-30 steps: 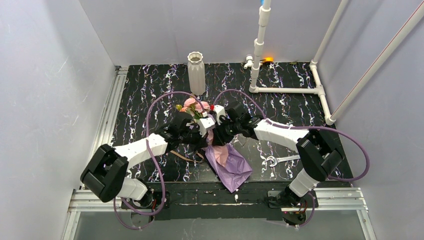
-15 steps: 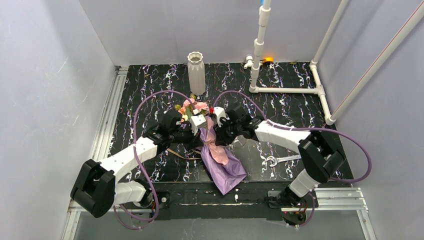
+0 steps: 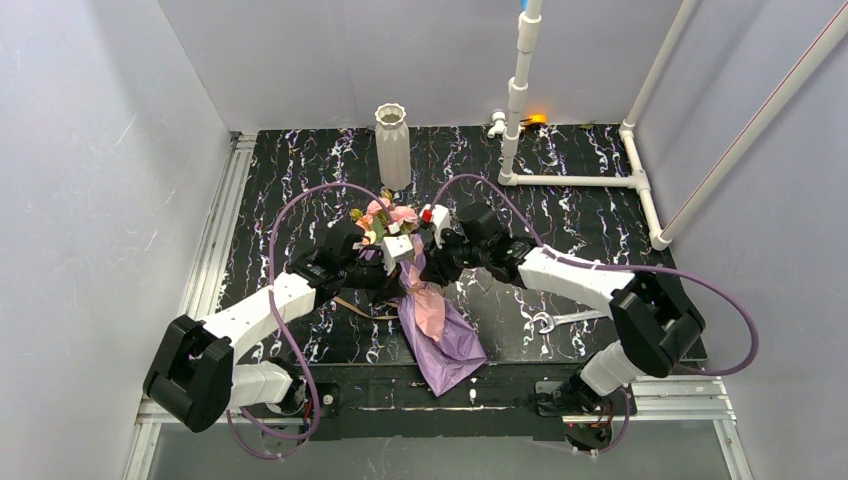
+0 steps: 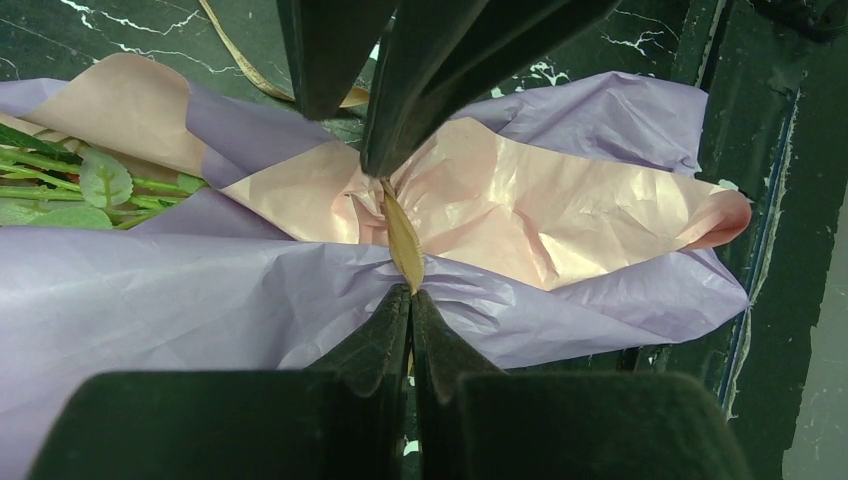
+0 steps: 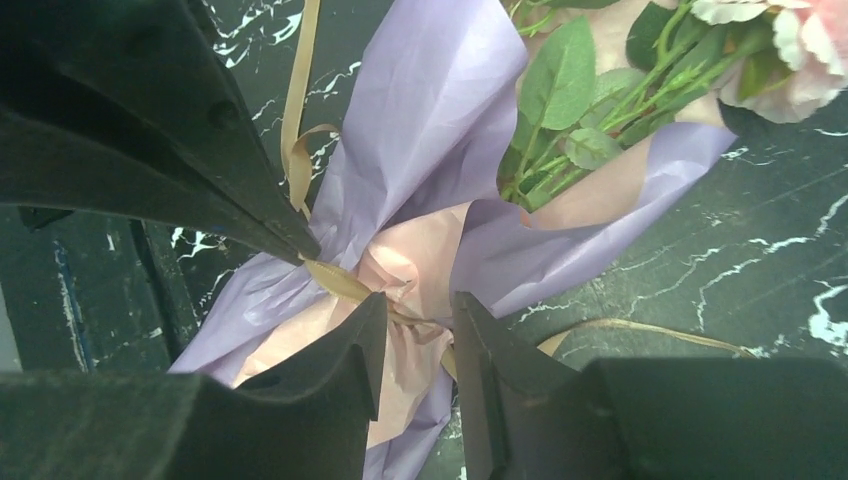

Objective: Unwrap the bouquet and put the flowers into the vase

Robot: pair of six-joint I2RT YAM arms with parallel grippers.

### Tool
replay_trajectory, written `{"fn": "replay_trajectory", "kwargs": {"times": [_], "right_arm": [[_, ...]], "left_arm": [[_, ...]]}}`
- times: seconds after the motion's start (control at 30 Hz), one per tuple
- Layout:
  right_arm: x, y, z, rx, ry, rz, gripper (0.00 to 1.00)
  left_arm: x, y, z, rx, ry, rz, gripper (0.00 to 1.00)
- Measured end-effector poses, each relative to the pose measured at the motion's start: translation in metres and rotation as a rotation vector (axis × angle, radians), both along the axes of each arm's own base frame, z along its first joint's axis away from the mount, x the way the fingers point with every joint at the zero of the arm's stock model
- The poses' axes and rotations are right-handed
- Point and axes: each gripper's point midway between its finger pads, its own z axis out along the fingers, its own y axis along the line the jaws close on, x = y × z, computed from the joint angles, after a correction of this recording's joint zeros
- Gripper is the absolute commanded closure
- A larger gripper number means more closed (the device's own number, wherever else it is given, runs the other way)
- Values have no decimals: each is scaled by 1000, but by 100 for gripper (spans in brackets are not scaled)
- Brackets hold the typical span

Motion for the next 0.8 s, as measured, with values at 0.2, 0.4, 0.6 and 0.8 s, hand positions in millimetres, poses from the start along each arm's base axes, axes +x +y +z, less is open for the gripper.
{"fn": "replay_trajectory", "kwargs": {"times": [0.2, 0.4, 0.6, 0.8], "right_arm": [[-4, 8, -32, -38, 46, 37, 62], [2, 7, -70, -135, 84, 8, 69], [3, 10, -73, -161, 86, -8, 71], [2, 7, -73, -199, 113, -20, 69]], "left_arm": [[0, 0, 0, 3, -6, -4, 100], [-2, 4, -4, 28, -20, -29, 100], [-7, 14, 2, 63, -124, -105, 100], [-12, 21, -1, 95, -209, -178, 100]]}}
